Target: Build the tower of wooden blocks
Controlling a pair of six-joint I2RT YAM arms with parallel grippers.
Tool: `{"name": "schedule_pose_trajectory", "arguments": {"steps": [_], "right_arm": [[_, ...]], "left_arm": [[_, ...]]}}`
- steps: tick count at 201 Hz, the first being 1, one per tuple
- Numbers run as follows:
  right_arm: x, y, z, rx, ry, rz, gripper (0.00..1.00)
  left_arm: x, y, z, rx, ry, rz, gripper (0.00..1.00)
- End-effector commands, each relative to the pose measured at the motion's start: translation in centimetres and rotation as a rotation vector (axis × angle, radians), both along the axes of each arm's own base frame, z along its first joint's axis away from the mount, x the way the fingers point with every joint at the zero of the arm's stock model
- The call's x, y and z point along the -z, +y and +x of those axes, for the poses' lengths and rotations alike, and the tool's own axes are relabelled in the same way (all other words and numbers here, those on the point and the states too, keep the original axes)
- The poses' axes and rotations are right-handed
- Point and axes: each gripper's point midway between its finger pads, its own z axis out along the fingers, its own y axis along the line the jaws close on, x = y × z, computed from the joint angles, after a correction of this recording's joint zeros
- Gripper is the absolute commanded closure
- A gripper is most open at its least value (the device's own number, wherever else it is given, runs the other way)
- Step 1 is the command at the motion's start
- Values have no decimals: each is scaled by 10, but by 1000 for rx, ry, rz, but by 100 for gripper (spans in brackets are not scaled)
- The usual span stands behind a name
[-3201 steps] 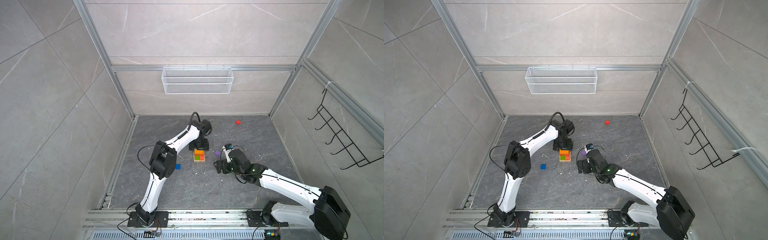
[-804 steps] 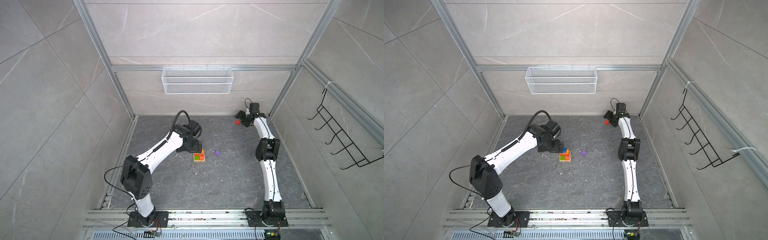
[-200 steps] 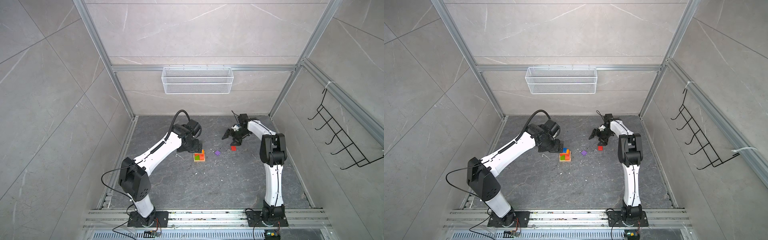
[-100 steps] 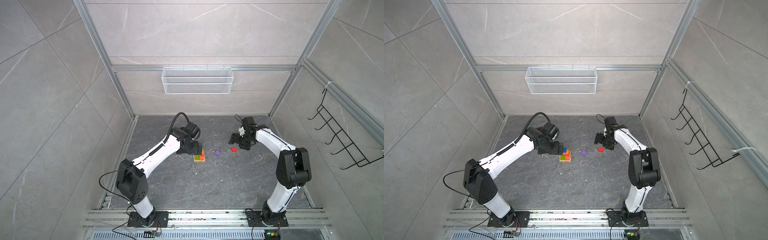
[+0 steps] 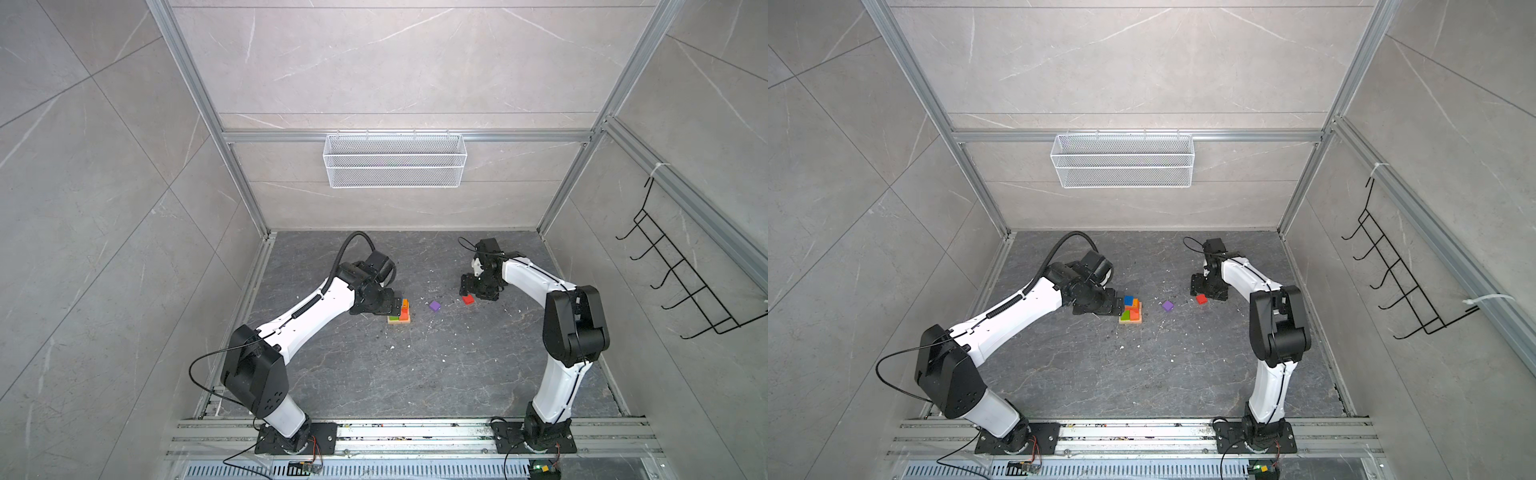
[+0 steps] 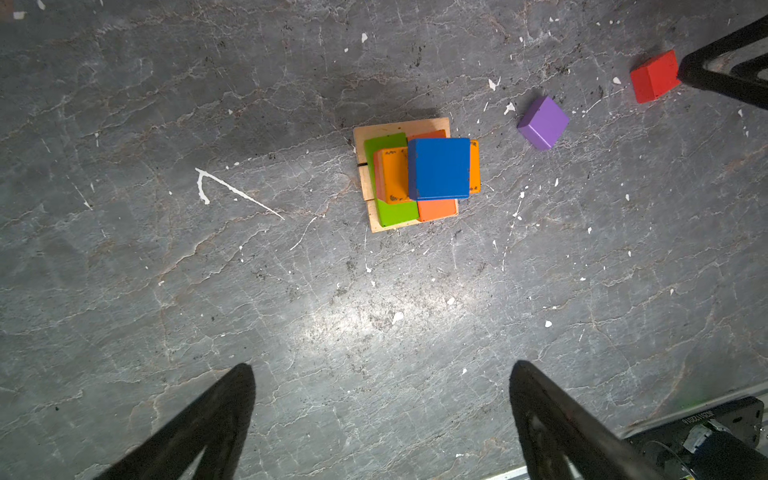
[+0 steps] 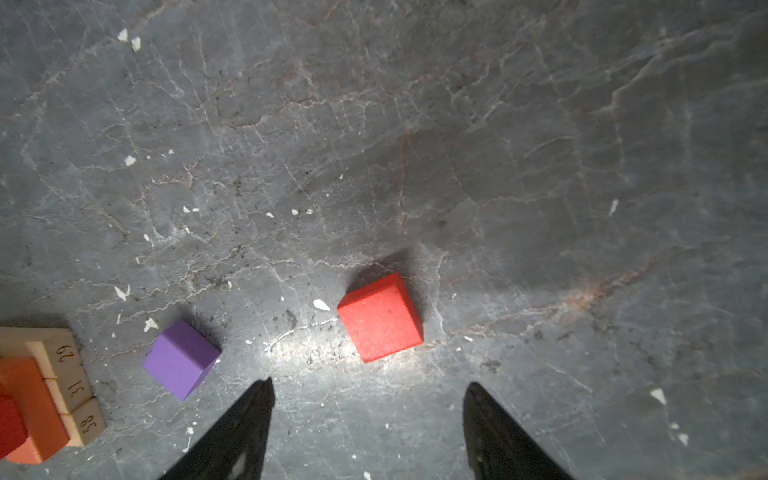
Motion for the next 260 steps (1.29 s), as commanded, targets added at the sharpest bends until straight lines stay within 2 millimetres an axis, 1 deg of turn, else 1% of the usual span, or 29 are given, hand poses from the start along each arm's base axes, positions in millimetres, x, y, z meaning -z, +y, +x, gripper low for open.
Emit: {"name": "schedule_pose_trajectory", "arguments": {"steps": [1,26,52,83,107,184,194,219,241,260], "right_arm": [[4,3,7,-49,-14,-38,37],[12,7,9,-69,-5,-54,39],[20,6,10,-83,15,-70,44],[31,5,8,-105,50,-83,56],[37,5,8,-106,59,-85,57],[42,4,15,-107,56,-100,59],[43,4,15,-106,59,-99,62],[46,5,13,-108,63,-100,64],[48,4,12,-106,70,-97,73],[48,6,11,-107,71,-95,76]], "left_arm": [[-17,2,-2,14,-38,-48,3],[-15,4,-4,6,-29,-53,2],[-13,5,-6,3,-24,-56,3],[-13,6,-7,1,-24,-60,3],[-13,5,-6,5,-23,-62,3],[-13,3,-5,8,-16,-69,3],[-13,2,-5,10,-15,-70,3],[-14,2,-4,10,-14,-68,3],[-15,2,-4,9,-15,-70,3],[-14,2,-4,10,-15,-68,3]]}}
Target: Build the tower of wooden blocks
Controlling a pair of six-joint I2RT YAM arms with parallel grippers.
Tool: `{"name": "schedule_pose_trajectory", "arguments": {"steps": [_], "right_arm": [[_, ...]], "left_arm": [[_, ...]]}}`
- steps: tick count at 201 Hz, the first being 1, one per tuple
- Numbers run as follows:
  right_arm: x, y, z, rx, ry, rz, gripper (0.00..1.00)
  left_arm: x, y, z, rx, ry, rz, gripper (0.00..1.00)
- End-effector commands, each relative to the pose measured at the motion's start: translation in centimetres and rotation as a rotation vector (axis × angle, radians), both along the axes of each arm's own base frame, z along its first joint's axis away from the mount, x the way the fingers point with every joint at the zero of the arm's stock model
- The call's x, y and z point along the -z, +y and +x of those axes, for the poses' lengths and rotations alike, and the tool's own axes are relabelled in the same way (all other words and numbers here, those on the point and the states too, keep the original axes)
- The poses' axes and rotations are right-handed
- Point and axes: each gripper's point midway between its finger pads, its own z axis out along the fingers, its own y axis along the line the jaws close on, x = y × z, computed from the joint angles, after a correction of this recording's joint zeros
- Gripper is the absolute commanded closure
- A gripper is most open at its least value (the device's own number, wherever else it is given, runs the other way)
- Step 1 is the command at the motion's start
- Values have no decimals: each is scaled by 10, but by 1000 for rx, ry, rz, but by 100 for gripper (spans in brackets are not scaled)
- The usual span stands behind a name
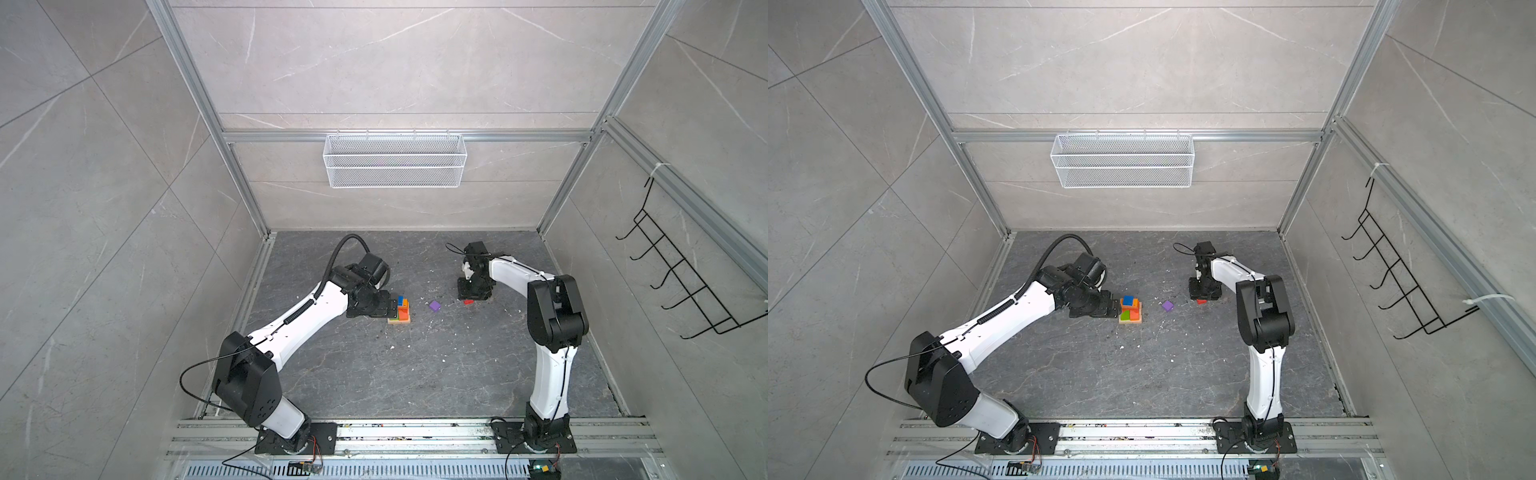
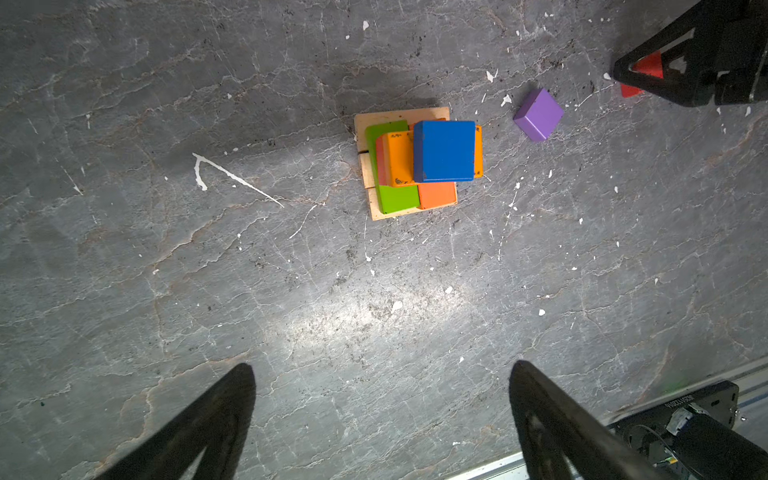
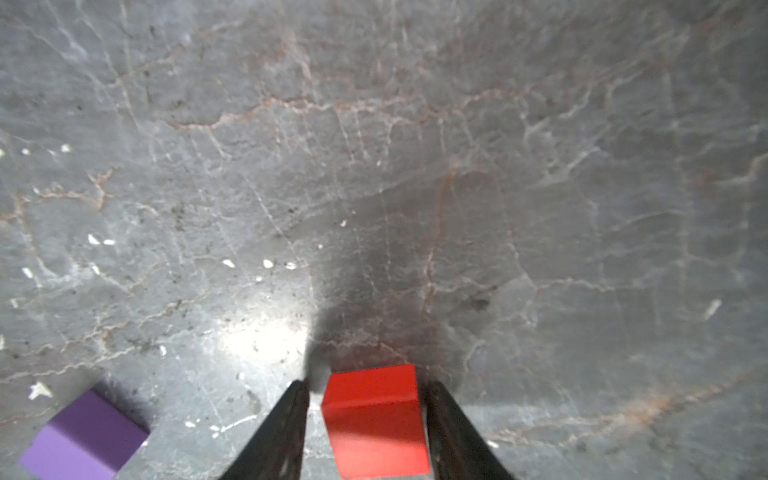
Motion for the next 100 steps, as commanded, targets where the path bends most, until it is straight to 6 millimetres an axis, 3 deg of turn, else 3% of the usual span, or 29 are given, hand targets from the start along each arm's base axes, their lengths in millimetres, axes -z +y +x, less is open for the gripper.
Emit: {"name": "schedule_pose_trajectory", "arguments": {"steps": [1,100], "right_arm": [[10,1,-4,-9,28,-13,76],[-8,13,-17,71,3,13,92]], "left_arm": [[-14,-1,3,9,-27,-26,3],[-6,4,3,-21,-17,-29,3]]}}
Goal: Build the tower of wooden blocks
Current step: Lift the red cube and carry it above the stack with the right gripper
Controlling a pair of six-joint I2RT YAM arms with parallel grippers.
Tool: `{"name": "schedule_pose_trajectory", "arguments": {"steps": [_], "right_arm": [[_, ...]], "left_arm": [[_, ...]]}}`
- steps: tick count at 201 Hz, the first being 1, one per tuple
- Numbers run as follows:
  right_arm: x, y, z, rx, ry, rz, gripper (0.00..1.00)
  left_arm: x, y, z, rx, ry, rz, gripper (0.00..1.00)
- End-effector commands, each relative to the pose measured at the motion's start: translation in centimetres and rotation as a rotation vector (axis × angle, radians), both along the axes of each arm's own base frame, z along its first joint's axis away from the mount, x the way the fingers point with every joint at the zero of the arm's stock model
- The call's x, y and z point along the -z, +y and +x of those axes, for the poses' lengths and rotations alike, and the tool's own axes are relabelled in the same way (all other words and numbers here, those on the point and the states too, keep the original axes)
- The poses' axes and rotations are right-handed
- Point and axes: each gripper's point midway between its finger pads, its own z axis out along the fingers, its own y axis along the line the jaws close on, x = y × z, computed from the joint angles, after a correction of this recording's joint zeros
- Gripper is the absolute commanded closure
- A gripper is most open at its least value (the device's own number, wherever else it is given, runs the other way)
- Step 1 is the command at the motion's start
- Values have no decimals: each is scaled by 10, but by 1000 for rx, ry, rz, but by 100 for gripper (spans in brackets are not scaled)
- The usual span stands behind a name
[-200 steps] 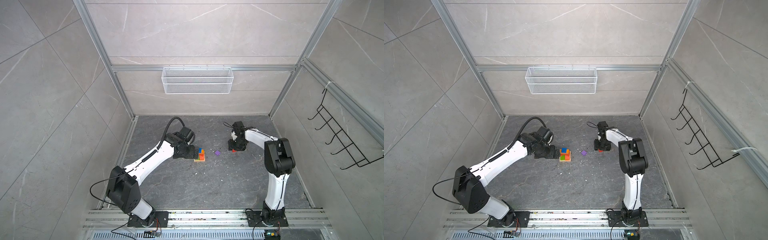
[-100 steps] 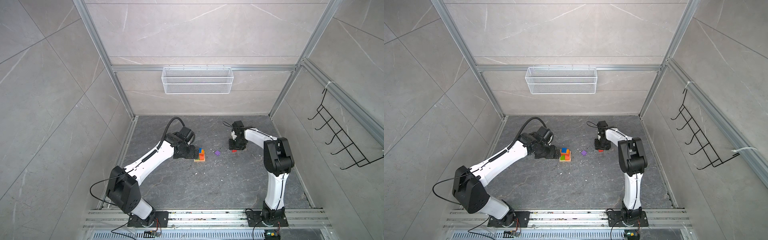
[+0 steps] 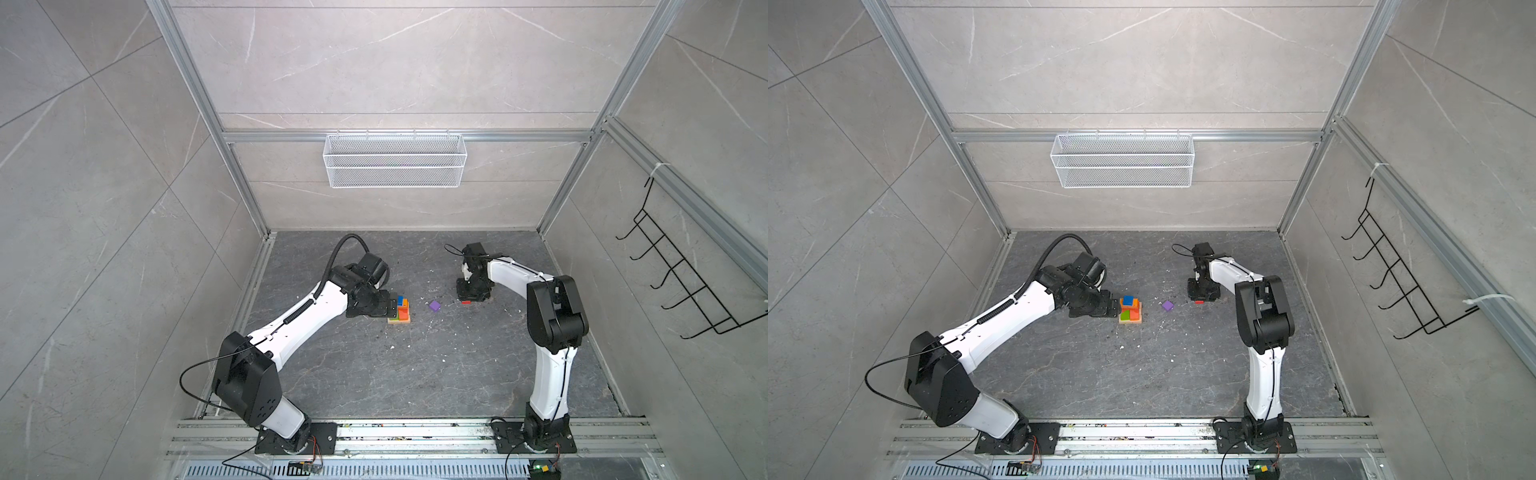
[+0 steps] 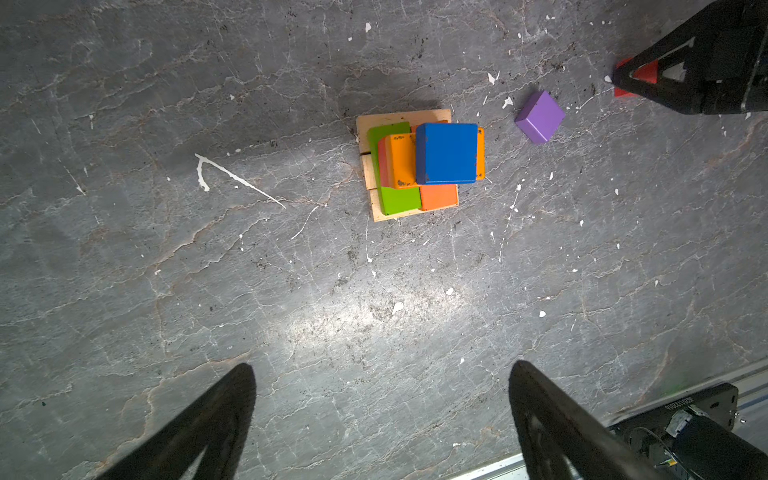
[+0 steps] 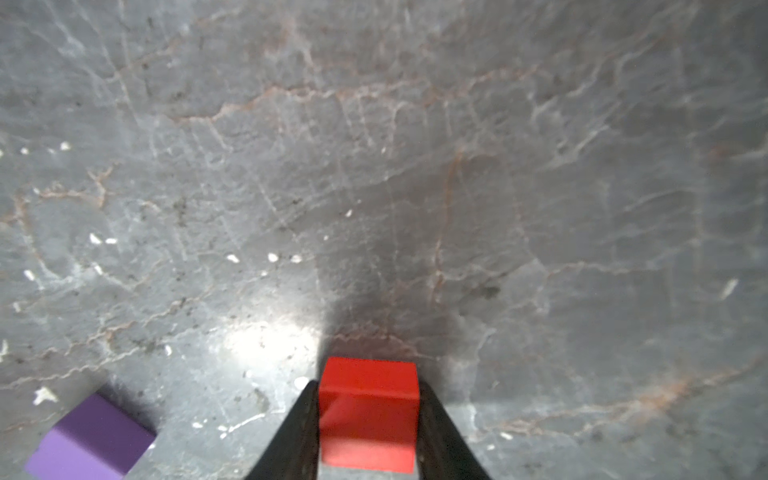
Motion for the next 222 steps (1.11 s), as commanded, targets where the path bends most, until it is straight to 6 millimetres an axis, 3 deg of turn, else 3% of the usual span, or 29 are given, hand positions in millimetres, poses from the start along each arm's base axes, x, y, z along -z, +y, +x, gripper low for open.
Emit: {"name": "schedule_pose_trajectory", "arguments": {"steps": [1,49,130,179,222], "right_arm": [[-10,8,-11,32,-1,17,92],[-35,22,-16,50,-35,42,96],[-95,53,-32,20,-71,45,96],[-119,96,-43,-21,-95,70,96],[-126,134,-52,-56,-95,92,96]], "left_arm": [[-7,2,1,-14,-16,-30,3],[-2,5,2,-24,-7,-30,3],[0,13,6,-48,-22,-63,3],[-1,19,11,-39,-37,-103,3],[-10,22,12,14,-120,-130,2]]}}
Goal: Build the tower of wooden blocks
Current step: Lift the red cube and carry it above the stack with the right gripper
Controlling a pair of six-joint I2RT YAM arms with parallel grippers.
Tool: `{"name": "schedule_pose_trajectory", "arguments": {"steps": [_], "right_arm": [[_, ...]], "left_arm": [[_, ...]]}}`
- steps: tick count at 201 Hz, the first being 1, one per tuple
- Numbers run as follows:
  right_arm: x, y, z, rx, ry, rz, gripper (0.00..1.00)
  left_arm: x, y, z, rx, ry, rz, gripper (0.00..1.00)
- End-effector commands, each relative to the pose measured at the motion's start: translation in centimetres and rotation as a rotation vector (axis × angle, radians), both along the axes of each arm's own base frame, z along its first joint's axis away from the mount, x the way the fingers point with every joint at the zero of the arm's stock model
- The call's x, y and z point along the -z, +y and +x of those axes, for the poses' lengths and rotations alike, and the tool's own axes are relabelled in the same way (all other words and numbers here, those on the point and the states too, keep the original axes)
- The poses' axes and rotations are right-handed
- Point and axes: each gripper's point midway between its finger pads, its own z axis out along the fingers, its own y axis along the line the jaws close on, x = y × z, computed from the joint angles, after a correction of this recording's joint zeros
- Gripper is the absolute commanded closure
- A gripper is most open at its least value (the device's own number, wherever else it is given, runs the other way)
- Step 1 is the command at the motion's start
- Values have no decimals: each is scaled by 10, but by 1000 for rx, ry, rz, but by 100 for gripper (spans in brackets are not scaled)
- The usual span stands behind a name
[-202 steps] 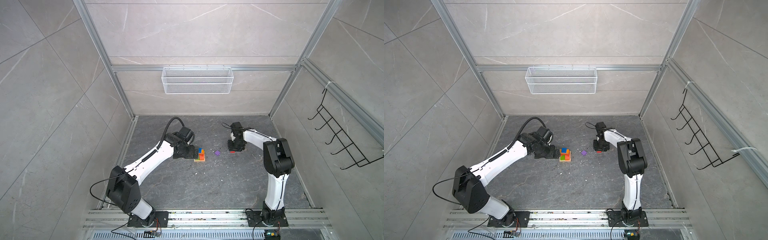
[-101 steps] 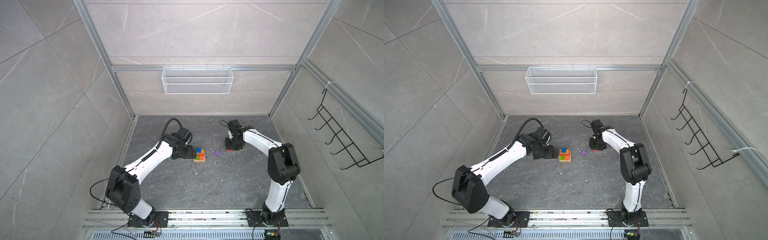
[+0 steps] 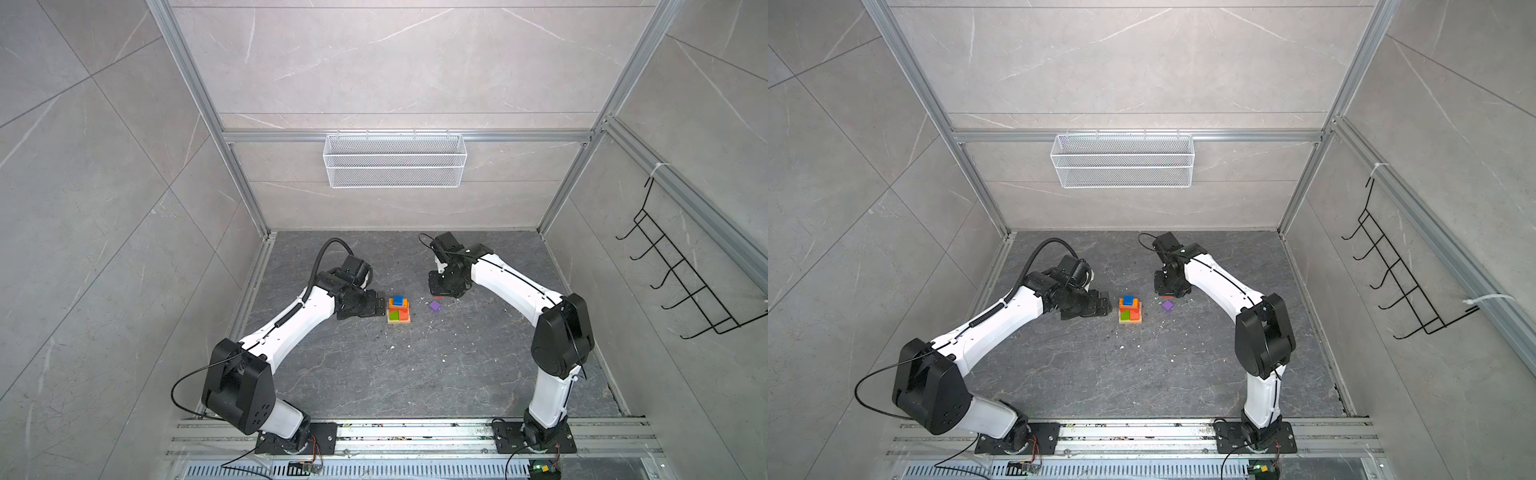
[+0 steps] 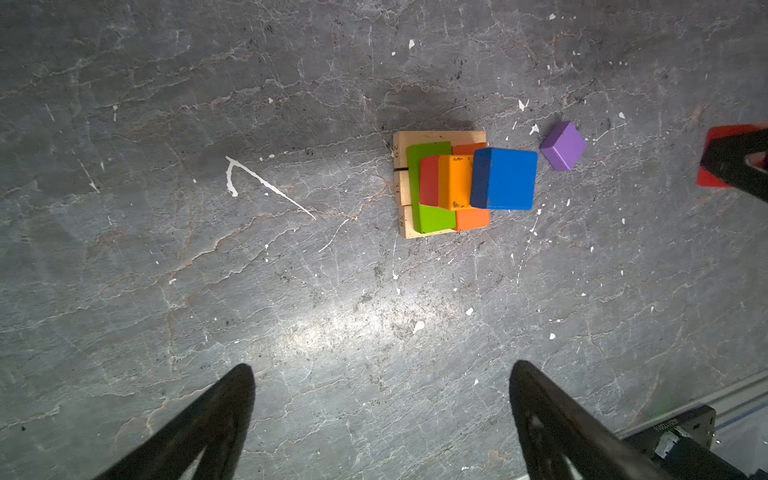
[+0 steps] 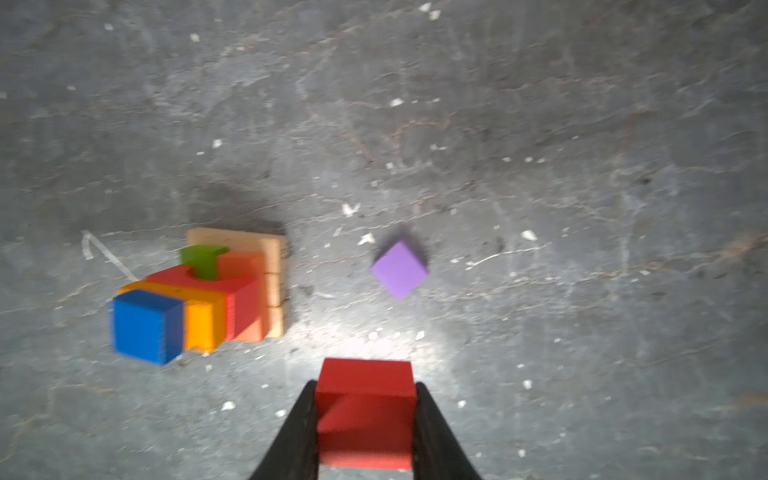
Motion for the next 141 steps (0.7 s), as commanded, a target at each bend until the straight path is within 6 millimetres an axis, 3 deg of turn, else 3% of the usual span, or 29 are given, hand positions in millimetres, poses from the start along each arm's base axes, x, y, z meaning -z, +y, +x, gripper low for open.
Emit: {"name": "schedule_pose_trajectory", "arguments": {"steps": [1,90,141], "right_arm": [[-10,14,-7,12,4,-2,96],[-14,88,-17,-39,-33,-48,98],[-7,107,-15,6,-38,-50,99]], "left_arm": [[-23,-4,2,65,-105,-49,2],[-57,15,-11,63,-263,-50,0],[-71,27,-19,46,-286,-25,0]]}}
